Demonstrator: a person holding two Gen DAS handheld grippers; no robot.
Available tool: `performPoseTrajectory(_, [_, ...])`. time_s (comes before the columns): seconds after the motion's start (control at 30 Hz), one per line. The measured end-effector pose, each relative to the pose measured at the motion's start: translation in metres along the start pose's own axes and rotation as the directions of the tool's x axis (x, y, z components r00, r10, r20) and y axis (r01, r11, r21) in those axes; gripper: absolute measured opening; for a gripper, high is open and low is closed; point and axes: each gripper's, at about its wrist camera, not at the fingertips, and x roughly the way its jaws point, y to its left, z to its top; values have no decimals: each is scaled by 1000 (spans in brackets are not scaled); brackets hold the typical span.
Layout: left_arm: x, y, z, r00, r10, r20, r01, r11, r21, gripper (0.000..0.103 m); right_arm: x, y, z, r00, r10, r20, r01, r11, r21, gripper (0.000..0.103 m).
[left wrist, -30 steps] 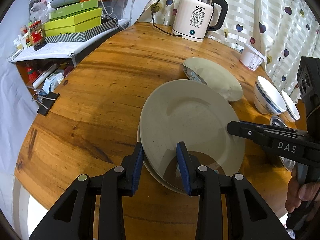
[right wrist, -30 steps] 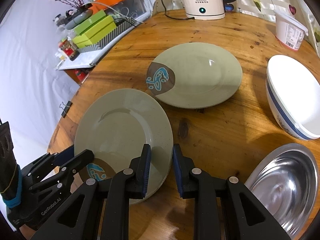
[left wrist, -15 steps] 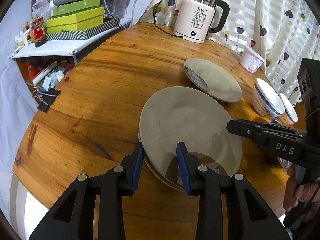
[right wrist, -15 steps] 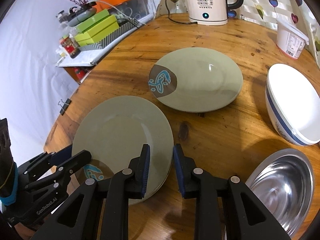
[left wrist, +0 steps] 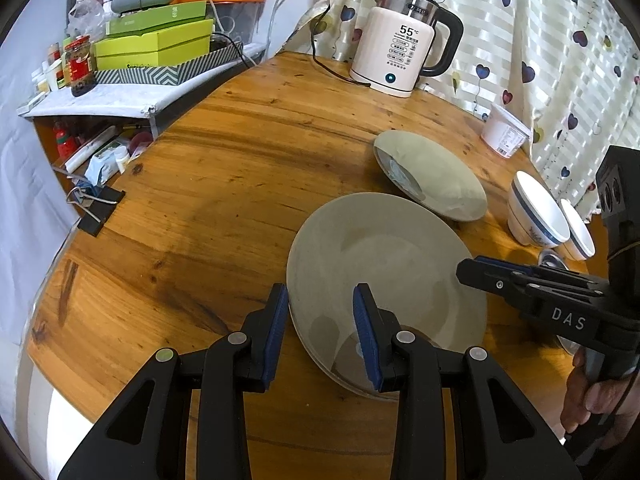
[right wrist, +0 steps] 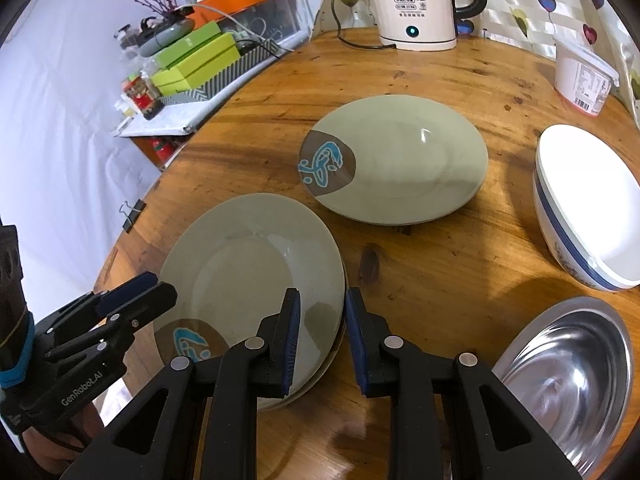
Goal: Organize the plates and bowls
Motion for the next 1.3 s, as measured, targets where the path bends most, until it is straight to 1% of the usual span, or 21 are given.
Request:
performPoseTrajectory(0.33, [0,-1,-2,1000,-4,-3,4,1000,0,35,-1,0,0,1000,4,3,-4,1000,3,23])
performPoseTrajectory(0.5, [-4,3,1,1000,-1,11,1,1000,-11,35,-10,-6,0,1000,5,20,-5,1000,26,23])
performPoseTrajectory(0.57, [-6,5,3,1000,-1,19,2,1000,-13,35,-15,-9,1,1000,6,30,-8,999,37,26])
performPoseTrajectory(0.63, [-7,5,7,1000,-5,23,5,1000,-11,35,-20,-12,2,999,7,46,-10,998,54,38])
performPoseTrajectory(0.7, [-7,4,11,1000,-9,26,9,1000,-6,35,-25,-15,2,998,10,59,-15,997,70,43])
performPoseTrajectory(0.97, [-11,-10,27,998,-31,54,29,999,36,35,-35,-25,2,995,28,98,-39,993,114,44])
performPoseTrajectory(1.0, [-10,-12,29,998,-34,56,32,999,42,35,-36,-25,3,995,22,99,-33,993,117,49])
performPoseTrajectory(1.03, [-10,-13,30,998,-37,57,34,998,46,35,-36,-27,3,995,16,100,-28,992,123,50])
performPoseTrajectory(1.23, [-7,-19,40,997,-55,58,51,996,70,36,-37,-36,4,994,37,98,-52,985,163,51])
performPoseTrajectory(1.3, [-4,-20,45,997,-64,51,60,996,72,36,-37,-38,4,995,32,97,-48,983,176,51])
